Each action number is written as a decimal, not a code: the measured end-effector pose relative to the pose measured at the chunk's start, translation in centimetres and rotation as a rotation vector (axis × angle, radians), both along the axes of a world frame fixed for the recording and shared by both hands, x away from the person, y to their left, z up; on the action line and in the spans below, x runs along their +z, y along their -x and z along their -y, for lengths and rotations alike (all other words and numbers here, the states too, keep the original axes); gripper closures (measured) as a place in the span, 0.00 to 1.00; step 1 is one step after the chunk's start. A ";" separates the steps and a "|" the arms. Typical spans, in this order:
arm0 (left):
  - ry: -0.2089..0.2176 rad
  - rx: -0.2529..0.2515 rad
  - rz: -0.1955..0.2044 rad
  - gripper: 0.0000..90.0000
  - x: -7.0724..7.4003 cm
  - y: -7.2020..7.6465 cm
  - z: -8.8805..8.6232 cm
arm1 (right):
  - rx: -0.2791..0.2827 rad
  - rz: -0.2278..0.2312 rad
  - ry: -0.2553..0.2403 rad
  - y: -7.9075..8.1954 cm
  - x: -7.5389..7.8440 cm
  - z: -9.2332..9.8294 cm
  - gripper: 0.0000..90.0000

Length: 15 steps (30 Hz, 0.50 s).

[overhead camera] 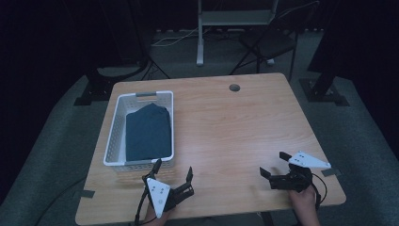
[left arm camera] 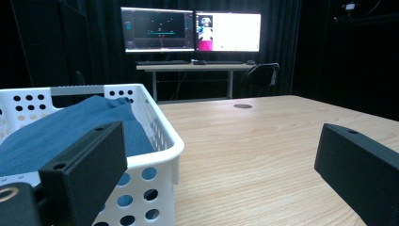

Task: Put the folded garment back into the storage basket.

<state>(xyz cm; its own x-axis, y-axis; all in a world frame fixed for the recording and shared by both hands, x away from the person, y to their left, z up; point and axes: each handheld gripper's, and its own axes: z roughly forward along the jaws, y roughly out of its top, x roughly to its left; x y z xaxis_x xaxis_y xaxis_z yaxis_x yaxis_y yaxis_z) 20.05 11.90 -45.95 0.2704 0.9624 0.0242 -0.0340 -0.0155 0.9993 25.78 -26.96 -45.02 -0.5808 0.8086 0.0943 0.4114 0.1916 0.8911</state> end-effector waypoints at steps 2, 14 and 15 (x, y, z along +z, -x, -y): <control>0.000 0.000 0.001 0.05 0.0 0.0 0.0 | -0.023 -0.011 0.014 -0.2 -0.1 -0.2 0.01; 0.001 -0.001 0.003 0.05 0.0 0.0 0.0 | -0.095 0.033 0.077 0.0 -0.1 -1.0 0.01; 0.001 0.000 0.003 0.05 0.0 0.0 0.0 | -0.094 0.032 0.075 0.0 -0.1 -1.0 0.01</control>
<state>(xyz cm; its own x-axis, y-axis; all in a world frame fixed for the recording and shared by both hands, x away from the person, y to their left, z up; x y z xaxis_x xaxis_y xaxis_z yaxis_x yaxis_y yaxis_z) 20.03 11.91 -45.96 0.2707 0.9624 0.0242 -0.0366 -0.0149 0.9992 25.79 -26.01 -45.14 -0.5041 0.8635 0.0144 0.4025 0.2201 0.8886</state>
